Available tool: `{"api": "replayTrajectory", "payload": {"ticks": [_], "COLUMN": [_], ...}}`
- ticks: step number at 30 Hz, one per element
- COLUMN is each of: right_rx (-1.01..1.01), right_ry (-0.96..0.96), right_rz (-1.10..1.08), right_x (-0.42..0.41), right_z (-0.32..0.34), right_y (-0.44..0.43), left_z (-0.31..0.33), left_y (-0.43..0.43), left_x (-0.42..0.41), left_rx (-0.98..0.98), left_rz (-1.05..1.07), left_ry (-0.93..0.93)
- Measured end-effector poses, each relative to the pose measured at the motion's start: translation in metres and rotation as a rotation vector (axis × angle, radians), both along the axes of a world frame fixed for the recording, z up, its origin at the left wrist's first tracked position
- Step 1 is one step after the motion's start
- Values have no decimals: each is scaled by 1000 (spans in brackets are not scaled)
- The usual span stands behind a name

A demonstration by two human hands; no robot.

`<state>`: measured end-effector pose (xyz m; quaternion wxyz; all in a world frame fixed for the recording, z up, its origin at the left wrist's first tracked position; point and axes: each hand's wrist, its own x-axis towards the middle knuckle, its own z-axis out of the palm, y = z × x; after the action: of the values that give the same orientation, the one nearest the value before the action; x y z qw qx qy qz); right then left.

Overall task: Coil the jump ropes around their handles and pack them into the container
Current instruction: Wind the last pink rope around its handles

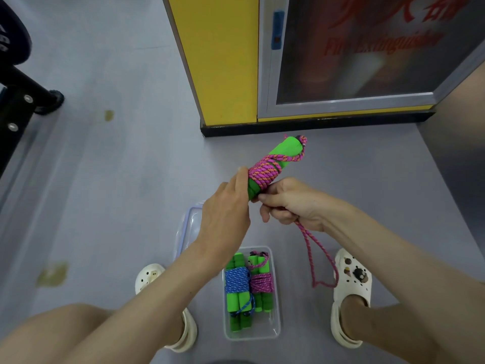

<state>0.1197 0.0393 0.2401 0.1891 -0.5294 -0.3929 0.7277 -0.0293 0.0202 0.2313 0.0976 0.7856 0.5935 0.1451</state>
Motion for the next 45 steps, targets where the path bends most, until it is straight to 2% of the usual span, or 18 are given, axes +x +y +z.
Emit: {"api": "replayTrajectory", "payload": {"ticks": [4, 10, 15, 20, 22, 23, 26, 28, 32, 37, 45], "right_rx": [13, 43, 32, 51, 44, 44, 52, 56, 74, 98, 109], "right_ry": [-46, 57, -16, -103, -103, -104, -72, -37, 42, 28, -84], "right_rz": [45, -36, -205, -309, -309, -301, -252, -219, -154, -64, -59], "right_x": [-2, -5, -8, -2, 0, 1, 2, 3, 4, 4, 8], "right_z": [2, 6, 2, 0, -1, -1, 0, 2, 3, 10, 4], "right_y": [1, 3, -1, 4, 4, 4, 6, 6, 5, 2, -2], "left_z": [0, -1, -13, -13, -5, 1, 14, 16, 19, 25, 25], "left_y": [-2, 5, 4, 1, 3, 5, 13, 17, 17, 20, 21], "left_x": [-1, -5, -3, 1, 1, 2, 1, -3, -11, -14, -11], "left_rx": [102, 190, 203, -45, -207, -273, -537, -732, -1068, -1124, -862], "left_rz": [-1, 18, -60, -159, -117, -61, 219, 329, 258, 232, 282], "left_ry": [59, 115, 60, -113, -300, -455, -882, -977, -1164, -1233, -1033]}}
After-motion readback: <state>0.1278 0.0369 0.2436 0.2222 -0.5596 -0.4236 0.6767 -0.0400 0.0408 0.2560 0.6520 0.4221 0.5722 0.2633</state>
